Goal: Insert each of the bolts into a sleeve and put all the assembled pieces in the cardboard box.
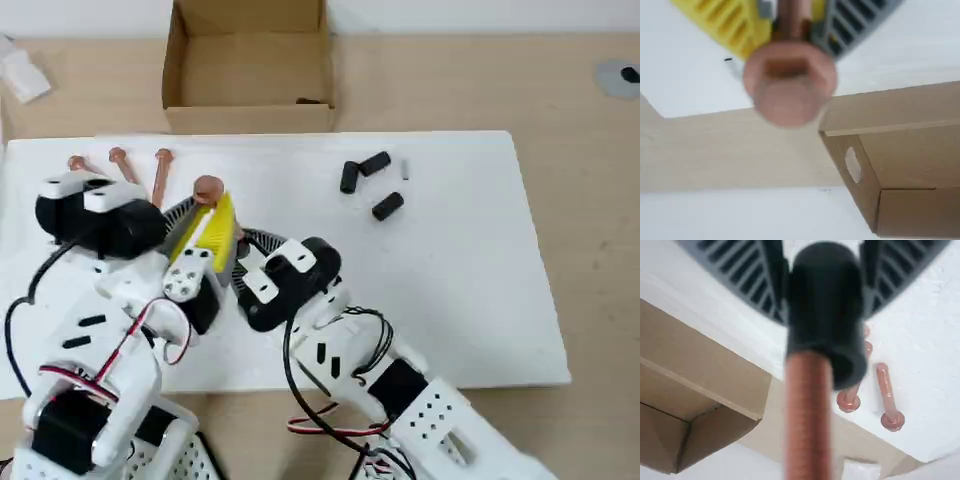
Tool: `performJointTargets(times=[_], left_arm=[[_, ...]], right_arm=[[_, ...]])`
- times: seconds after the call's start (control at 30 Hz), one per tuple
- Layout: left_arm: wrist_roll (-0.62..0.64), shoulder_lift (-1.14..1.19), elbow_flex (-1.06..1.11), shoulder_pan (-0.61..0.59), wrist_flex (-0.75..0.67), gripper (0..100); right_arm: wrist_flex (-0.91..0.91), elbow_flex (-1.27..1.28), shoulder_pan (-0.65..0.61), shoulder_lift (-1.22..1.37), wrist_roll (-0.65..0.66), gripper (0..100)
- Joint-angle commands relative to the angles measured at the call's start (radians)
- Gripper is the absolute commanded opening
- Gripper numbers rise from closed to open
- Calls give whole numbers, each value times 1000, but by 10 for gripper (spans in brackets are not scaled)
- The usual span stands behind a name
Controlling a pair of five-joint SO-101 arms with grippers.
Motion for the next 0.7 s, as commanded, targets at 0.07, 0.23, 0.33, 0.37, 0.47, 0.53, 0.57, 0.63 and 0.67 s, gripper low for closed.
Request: performJointTargets(times=[0.07, 0.23, 0.33, 0.37, 0.47, 0.53, 0.57, 0.63, 0.67], left_arm=[[3, 2, -35, 12, 3, 5], [-5, 2, -26, 5, 3, 5], [-44, 2, -26, 3, 2, 5], [-54, 2, -26, 3, 2, 5], [-54, 2, -26, 2, 3, 5], [-54, 2, -26, 2, 3, 5], [-54, 2, -26, 2, 3, 5], [-66, 2, -25, 2, 3, 5], [-68, 2, -25, 2, 3, 5]], right_arm=[[-25, -41, -7, 2, 5, 9], [-25, -41, -7, 2, 5, 9], [-25, -41, -7, 2, 5, 9], [-25, -41, -7, 2, 5, 9], [-25, -41, -7, 2, 5, 9], [-25, -39, -7, 2, 5, 9], [-25, -39, -7, 2, 5, 9], [-25, -39, -7, 2, 5, 9], [-25, -39, -7, 2, 5, 9]])
